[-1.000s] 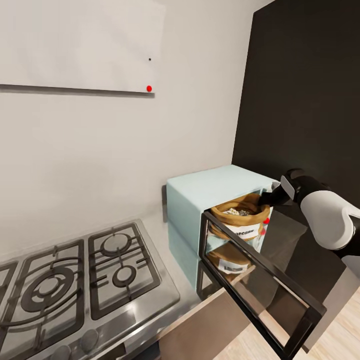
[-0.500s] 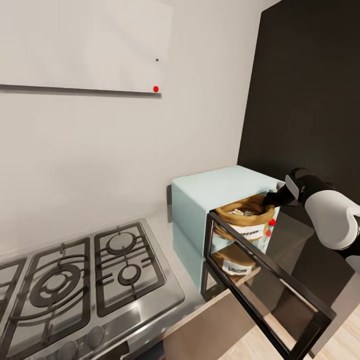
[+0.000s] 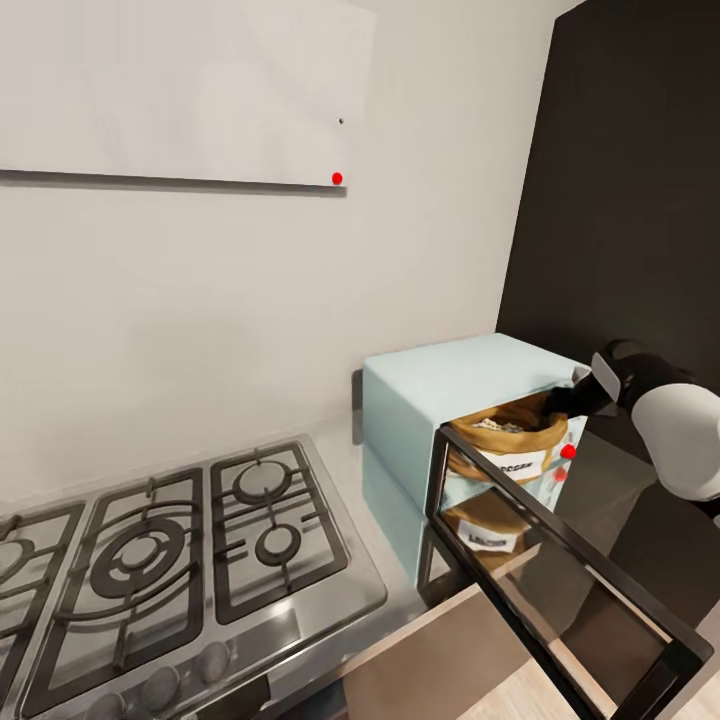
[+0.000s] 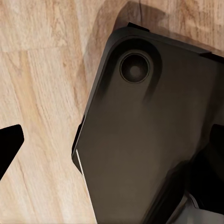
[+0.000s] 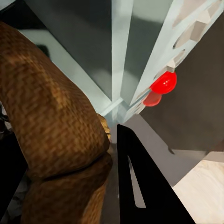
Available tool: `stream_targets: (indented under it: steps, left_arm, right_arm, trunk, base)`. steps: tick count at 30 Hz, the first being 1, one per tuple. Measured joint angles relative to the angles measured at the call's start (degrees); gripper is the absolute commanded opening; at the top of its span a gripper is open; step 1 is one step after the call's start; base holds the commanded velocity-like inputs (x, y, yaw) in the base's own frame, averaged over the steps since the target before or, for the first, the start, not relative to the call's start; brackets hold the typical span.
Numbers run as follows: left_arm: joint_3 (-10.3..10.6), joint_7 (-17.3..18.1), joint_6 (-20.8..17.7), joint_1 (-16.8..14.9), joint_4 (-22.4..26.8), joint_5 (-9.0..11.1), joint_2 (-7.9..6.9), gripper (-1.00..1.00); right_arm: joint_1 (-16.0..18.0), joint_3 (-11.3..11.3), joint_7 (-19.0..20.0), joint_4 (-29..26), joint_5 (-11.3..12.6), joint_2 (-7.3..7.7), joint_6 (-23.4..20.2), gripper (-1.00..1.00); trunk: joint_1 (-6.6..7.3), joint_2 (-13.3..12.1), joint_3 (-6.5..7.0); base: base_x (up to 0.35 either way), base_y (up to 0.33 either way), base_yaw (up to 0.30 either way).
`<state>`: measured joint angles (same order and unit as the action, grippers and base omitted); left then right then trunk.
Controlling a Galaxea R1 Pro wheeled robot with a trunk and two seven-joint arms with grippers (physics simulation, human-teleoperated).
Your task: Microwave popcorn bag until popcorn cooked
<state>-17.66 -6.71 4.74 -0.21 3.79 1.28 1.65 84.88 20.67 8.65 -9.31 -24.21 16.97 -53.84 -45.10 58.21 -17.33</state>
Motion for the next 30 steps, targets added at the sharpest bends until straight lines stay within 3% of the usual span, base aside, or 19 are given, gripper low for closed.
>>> stream_targets:
  steps: [12,30]
  left_arm:
    - [0.02,0.0,0.0,0.0,-0.06,0.0,0.0,1.0]
    - [0.04,0.0,0.0,0.0,-0.08,0.0,0.0,1.0]
  right_arm:
    - [-0.02,0.69,0.34,0.53,-0.19,0.2,0.79,-1.0]
    - [-0.03,0.91,0.35,0.52,-0.41,-1.02,0.93,-1.0]
  trunk:
    - [0.0,-0.01,-0.01]
    - [0.0,-0.01,-0.01]
  base:
    - [0.008,0.0,0.0]
    - [0.044,0.0,0.0]
